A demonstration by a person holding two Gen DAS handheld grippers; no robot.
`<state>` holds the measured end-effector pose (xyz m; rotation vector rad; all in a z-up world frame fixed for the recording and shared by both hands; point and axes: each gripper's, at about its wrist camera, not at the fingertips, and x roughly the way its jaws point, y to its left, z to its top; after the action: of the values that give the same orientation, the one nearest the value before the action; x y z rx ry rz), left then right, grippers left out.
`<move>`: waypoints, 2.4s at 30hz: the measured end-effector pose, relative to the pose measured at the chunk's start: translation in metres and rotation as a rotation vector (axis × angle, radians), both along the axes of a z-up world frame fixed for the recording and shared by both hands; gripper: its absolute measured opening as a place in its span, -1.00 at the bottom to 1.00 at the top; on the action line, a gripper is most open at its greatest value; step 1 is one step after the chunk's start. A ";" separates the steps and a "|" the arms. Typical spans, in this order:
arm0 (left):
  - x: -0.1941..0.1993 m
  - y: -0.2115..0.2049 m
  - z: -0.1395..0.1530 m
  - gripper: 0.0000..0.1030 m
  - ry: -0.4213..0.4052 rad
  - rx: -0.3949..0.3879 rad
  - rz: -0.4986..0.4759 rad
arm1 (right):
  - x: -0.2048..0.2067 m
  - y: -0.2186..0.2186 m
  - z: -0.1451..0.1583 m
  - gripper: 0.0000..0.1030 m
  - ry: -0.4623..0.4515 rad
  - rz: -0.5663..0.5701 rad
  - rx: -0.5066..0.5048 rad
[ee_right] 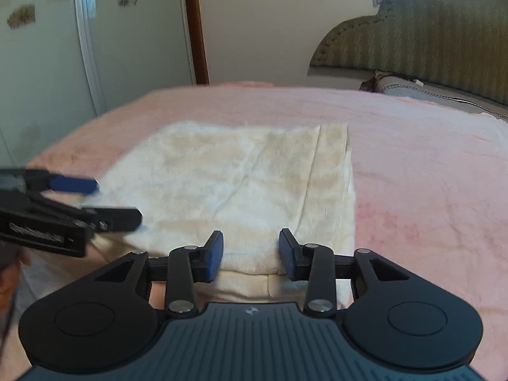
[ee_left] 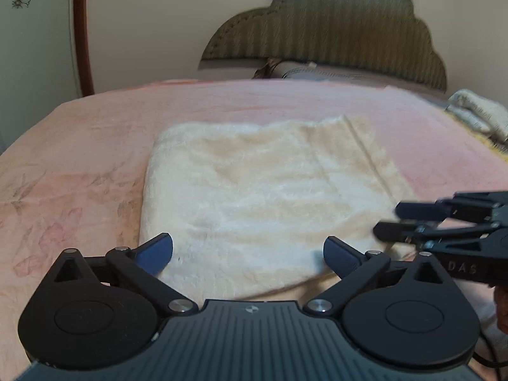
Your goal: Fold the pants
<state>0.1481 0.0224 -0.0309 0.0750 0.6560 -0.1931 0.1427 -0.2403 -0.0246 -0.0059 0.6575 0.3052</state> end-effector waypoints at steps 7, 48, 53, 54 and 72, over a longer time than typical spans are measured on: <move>-0.016 -0.012 0.005 0.99 -0.013 0.023 0.010 | -0.018 -0.002 0.016 0.13 -0.033 -0.084 0.103; -0.048 0.000 -0.015 0.99 0.077 0.006 0.075 | -0.072 0.002 0.000 0.33 0.028 -0.074 0.132; -0.061 0.015 -0.019 1.00 0.083 -0.023 0.108 | -0.076 0.008 -0.007 0.76 0.063 -0.071 0.090; -0.064 0.017 -0.019 1.00 0.081 -0.026 0.113 | -0.076 0.012 -0.011 0.83 0.072 -0.073 0.062; -0.073 0.020 -0.025 1.00 0.047 -0.012 0.118 | -0.083 0.029 -0.027 1.00 0.040 -0.089 -0.059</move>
<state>0.0750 0.0428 -0.0564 0.0199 0.7039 -0.0856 0.0599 -0.2118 -0.0512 -0.0272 0.7042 0.2002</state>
